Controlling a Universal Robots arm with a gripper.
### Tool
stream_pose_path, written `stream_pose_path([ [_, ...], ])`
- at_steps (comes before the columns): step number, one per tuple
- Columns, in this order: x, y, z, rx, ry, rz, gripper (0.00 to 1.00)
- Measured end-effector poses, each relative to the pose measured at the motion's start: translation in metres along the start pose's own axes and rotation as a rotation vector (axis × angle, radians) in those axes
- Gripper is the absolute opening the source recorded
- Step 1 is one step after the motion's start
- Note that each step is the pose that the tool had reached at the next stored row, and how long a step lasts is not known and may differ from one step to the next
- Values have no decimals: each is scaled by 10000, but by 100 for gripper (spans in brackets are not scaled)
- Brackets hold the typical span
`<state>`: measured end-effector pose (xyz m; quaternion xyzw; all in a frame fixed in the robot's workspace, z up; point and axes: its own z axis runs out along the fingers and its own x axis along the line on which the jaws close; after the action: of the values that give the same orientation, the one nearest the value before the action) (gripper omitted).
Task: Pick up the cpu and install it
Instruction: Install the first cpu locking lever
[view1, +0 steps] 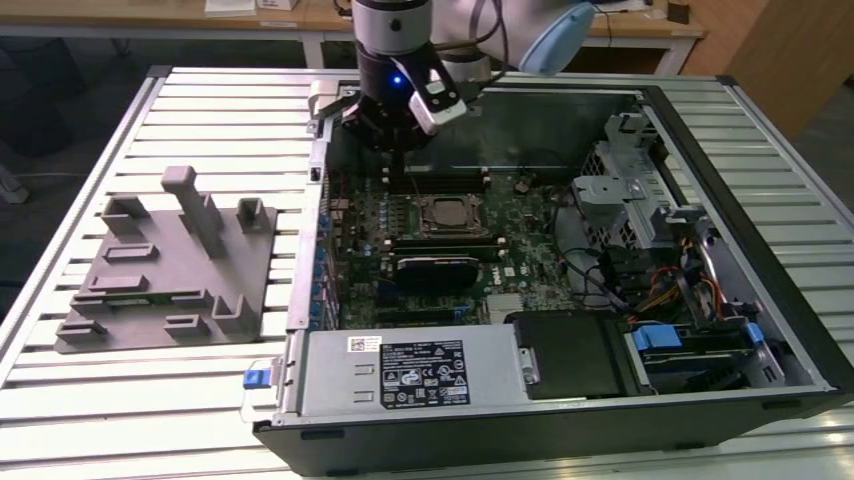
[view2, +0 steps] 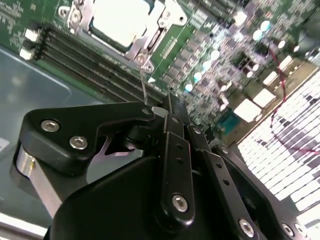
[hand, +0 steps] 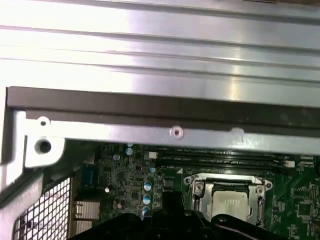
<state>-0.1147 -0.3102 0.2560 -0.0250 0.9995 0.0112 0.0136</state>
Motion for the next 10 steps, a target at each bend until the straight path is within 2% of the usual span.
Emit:
stream_pose_path([
  [4,-19,62,8,-2,0,-24,11],
  [6,-86,59,11,-4,-2,-27,11],
  [10,-265,50,15,-9,0,-26,11],
])
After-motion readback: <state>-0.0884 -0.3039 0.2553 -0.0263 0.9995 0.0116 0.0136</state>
